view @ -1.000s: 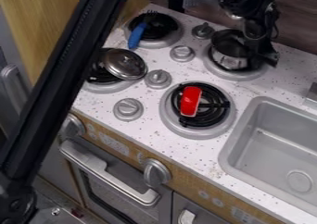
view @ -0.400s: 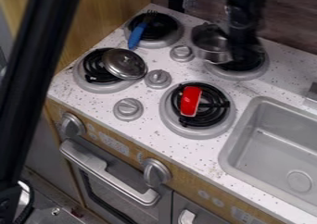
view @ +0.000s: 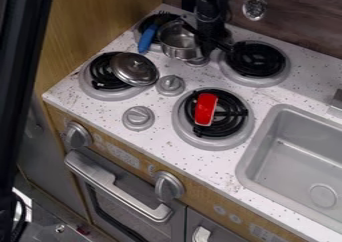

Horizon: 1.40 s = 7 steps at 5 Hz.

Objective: Move stainless pot between the two burners on the left

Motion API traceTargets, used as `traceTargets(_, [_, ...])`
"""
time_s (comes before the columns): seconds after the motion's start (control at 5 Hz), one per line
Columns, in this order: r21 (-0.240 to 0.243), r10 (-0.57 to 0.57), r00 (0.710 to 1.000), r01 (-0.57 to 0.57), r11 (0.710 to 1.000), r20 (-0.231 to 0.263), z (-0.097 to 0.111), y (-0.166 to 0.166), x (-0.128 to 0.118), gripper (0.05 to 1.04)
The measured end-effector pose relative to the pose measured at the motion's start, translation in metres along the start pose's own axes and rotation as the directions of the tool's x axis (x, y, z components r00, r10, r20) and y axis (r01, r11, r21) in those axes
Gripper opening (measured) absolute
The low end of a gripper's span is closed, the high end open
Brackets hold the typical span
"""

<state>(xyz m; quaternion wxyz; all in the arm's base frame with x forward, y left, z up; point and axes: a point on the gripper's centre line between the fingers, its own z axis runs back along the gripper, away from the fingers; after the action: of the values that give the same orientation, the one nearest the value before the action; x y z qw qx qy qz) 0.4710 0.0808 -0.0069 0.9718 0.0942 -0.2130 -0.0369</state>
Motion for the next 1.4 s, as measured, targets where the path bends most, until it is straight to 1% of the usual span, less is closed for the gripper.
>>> traceTargets(0.2, [0.010, 0.041, 0.999, -0.041, 0.999, -0.002, -0.004, 0.019, 0.001, 0.074])
traceTargets(0.4, [-0.003, 0.057, 0.997, -0.057, 0.998, -0.045, -0.020, 0.023, -0.009, 0.074])
traceTargets(0.8, [-0.020, 0.063, 0.996, -0.064, 0.998, -0.057, -0.024, 0.020, -0.011, 0.091])
traceTargets(1.0, [-0.038, 0.054, 0.995, -0.057, 0.998, -0.079, -0.026, 0.009, -0.018, 0.267])
traceTargets(1.2, [-0.062, 0.052, 0.993, -0.059, 0.996, -0.109, -0.026, 0.002, -0.023, 0.521])
traceTargets(1.4, [-0.087, 0.030, 0.994, -0.039, 0.995, -0.107, 0.001, -0.010, -0.019, 0.831])
